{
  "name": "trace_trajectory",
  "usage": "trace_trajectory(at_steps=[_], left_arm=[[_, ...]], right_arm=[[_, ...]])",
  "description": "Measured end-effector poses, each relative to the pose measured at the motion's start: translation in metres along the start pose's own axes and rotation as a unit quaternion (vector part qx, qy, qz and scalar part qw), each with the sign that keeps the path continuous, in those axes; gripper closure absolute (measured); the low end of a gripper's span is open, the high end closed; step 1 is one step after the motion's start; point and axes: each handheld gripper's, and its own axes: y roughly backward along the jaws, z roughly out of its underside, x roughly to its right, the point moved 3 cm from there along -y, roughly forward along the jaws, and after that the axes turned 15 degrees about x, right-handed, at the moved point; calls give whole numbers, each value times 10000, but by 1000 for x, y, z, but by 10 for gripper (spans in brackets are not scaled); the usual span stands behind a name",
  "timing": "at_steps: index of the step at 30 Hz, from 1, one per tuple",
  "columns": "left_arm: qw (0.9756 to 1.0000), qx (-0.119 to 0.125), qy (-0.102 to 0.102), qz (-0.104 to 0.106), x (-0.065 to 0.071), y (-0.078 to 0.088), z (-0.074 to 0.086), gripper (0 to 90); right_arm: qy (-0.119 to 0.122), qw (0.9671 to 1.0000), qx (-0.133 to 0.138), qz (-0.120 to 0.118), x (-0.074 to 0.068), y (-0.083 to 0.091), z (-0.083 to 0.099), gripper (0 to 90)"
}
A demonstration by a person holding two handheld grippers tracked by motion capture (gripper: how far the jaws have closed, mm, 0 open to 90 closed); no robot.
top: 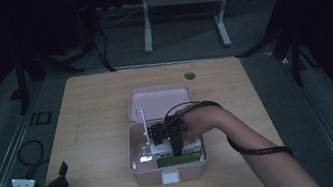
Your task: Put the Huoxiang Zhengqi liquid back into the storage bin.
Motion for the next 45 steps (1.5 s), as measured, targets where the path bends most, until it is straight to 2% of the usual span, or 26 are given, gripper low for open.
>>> trace_trajectory(at_steps=[9, 27, 32, 40, 45], left_arm=[[10000, -2, -9, -3, 0, 0, 0, 26], [10000, -3, -6, 2, 0, 0, 0, 26], [10000, -10, -12, 5, 0, 0, 0, 26], [10000, -3, -17, -6, 0, 0, 0, 26], [10000, -2, -8, -9, 0, 0, 0, 26]], right_arm=[[-52, 9999, -23, -122, 1, -23, 6, 618], [-105, 9994, -139, -298, 0, -43, 11, 607], [-110, 9996, -42, -270, 0, -33, 10, 586], [-98, 9993, 348, -38, 0, 11, 10, 569], [-135, 9990, 412, 147, 3, 32, 15, 570]])
